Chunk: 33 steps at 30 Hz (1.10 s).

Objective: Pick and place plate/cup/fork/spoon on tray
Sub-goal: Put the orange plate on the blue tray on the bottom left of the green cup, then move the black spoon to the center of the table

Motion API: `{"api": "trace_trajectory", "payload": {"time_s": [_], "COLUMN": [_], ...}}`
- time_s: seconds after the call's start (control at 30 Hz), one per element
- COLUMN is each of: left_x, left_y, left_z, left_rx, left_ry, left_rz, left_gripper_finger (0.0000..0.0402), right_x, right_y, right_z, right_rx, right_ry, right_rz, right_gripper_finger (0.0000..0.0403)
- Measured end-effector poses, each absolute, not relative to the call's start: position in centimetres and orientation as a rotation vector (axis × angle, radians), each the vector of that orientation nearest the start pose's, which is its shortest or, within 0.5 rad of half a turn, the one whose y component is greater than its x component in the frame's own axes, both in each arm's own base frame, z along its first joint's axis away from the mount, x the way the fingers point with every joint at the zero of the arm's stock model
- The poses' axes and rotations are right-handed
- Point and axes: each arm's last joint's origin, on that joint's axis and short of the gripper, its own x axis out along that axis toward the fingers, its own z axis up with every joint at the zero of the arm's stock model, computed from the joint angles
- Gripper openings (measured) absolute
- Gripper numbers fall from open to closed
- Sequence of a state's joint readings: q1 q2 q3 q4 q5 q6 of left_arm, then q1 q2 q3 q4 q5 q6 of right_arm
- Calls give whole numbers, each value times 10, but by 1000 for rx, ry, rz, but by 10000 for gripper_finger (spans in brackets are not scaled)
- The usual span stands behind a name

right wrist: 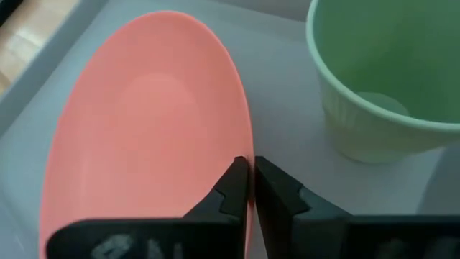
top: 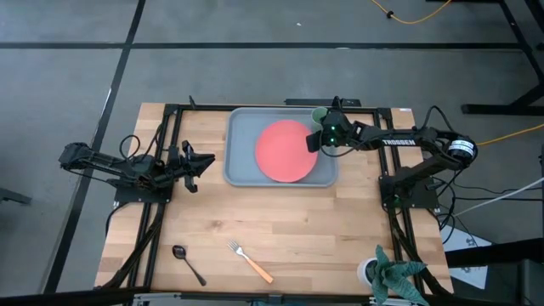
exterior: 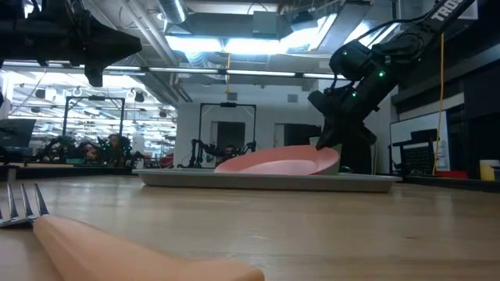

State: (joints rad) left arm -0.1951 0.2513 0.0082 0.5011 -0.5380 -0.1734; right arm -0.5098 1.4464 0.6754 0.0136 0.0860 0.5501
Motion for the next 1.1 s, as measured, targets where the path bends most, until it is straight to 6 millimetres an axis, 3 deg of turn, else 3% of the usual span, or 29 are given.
{"api": "trace_trajectory", "payload": {"time_s": [0.47,0.77,0.97,1.1], "left_x": [107,107,107,107], "left_y": [-6,-6,-6,-6], "left_z": [192,192,192,192], "left_rx": [-264,-264,-264,-264], "left_ry": [-271,-271,-271,-271], "left_rz": [319,319,319,319], "left_gripper_finger": [51,51,51,51], "right_x": [242,244,246,250], "right_y": [-135,-131,-131,-122], "right_z": [173,173,176,186], "right_rx": [624,625,642,698], "right_ry": [576,569,538,517], "right_rz": [-713,-732,-677,-489], "right_gripper_finger": [27,120,128,129]}}
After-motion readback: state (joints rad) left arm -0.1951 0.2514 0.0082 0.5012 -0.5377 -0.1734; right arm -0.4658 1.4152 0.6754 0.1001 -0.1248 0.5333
